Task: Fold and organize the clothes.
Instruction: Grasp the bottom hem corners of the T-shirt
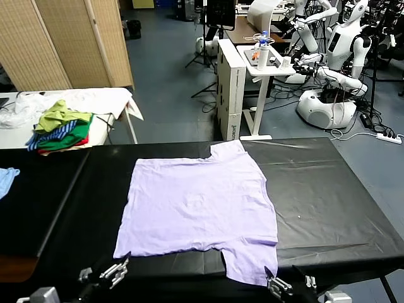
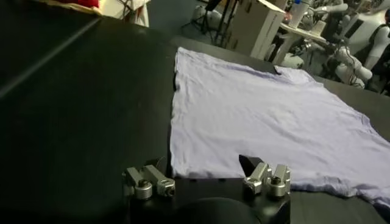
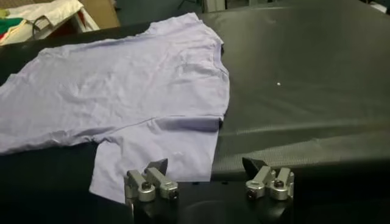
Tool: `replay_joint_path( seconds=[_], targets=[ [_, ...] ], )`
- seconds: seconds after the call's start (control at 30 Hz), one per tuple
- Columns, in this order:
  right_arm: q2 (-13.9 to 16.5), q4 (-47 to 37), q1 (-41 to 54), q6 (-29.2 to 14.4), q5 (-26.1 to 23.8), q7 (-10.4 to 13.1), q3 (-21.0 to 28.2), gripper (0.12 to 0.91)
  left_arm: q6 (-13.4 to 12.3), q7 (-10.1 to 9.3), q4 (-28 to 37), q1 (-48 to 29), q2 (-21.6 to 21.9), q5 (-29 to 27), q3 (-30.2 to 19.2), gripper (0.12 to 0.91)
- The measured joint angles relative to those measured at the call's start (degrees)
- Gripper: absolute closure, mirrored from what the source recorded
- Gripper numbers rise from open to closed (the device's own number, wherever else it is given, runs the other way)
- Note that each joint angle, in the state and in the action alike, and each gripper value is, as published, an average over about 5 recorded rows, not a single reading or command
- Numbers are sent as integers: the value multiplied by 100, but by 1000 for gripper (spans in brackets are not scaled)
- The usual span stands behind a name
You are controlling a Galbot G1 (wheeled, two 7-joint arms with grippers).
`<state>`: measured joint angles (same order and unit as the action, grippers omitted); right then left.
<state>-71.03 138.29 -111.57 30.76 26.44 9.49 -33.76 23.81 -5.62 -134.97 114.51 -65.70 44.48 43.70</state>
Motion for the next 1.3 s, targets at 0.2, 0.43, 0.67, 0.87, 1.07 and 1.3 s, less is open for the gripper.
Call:
replay_joint_path(
  seconds=[0.2,0.43,0.67,0.87,1.07,1.3],
  targets=[
    [-13,-136,158,-25,-133,-14,157,118,78,-35,95,-109,-61,-10,-77,123],
    [-107,-289,254,-32,-262,-30,354,118,19,-72,246,-208,-132,-76,-188,133],
    [-126,-384,271,-38,-283,-39,392,174,-77,-150,466,-350,-178,-72,-200,186],
    [-135,-426,275,-39,-291,-44,420,507,-113,-152,608,-410,-233,-81,-252,239],
    [-148,-403,219,-46,-294,-41,429,842,-136,-148,660,-402,-246,-109,-282,540],
    [-146,-236,48,-41,-292,-7,377,885,-165,-135,629,-304,-262,-156,-298,871]
  ],
)
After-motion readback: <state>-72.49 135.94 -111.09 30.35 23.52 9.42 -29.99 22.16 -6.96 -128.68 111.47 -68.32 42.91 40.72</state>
